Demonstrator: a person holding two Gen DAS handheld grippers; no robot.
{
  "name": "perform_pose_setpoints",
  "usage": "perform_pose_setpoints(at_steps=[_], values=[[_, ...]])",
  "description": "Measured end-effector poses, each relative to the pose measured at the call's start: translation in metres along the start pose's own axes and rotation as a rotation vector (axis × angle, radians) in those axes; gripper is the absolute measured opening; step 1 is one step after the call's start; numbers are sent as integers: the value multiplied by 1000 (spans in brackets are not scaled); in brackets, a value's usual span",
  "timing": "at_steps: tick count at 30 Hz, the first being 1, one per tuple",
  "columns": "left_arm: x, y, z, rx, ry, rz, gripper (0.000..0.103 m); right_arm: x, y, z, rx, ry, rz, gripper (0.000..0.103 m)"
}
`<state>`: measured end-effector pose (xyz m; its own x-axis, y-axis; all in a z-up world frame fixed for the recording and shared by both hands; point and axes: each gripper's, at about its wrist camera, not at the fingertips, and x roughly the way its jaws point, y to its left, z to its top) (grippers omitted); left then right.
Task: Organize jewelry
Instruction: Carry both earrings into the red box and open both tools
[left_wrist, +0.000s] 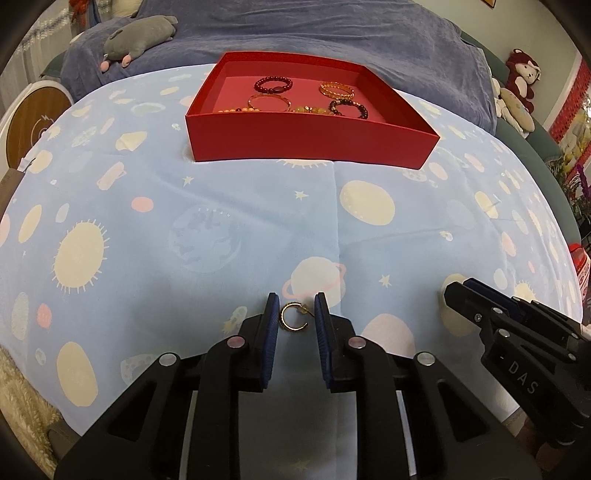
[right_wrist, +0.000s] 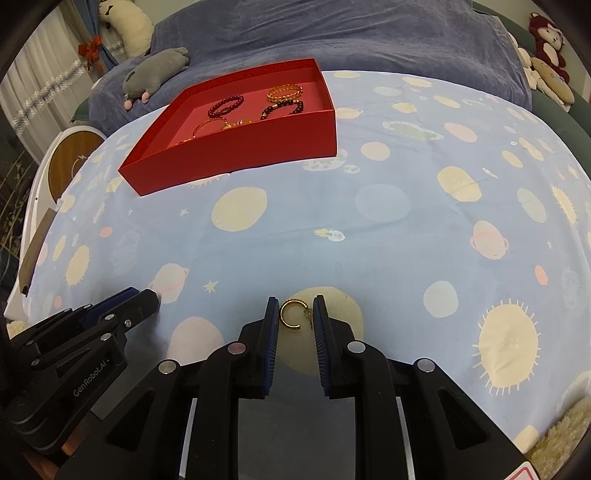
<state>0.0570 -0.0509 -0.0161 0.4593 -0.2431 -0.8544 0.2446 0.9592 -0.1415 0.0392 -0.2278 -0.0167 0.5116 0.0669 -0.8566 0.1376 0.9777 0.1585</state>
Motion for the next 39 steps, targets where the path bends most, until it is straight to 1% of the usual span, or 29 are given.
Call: perform_pose_setpoints(at_steps=[3, 8, 13, 18, 22, 24, 30, 39], values=[[-9, 3, 8, -17, -4, -6, 19, -7, 2, 5, 1, -14, 13, 17], [-21, 10, 29, -44, -21, -16, 19, -18, 11, 25, -10, -51, 37, 17], [-29, 14, 61, -29, -69, -15, 19, -19, 19, 61, -7, -86, 87, 17], [-30, 21, 101, -38, -127, -26, 19, -8, 26, 102, -2, -112, 121, 17], [-22, 26, 132, -55, -154, -49, 19, 4, 32, 131, 0, -121, 139, 17], [-16, 29, 145, -58, -163, -47, 19, 12, 35, 146, 6, -119, 152, 17], [10, 35, 179, -75, -167, -53, 19, 40, 42, 184, 18, -113, 161, 17], [49, 39, 214, -54, -159, -19, 19, 80, 52, 220, -13, -98, 127, 17]])
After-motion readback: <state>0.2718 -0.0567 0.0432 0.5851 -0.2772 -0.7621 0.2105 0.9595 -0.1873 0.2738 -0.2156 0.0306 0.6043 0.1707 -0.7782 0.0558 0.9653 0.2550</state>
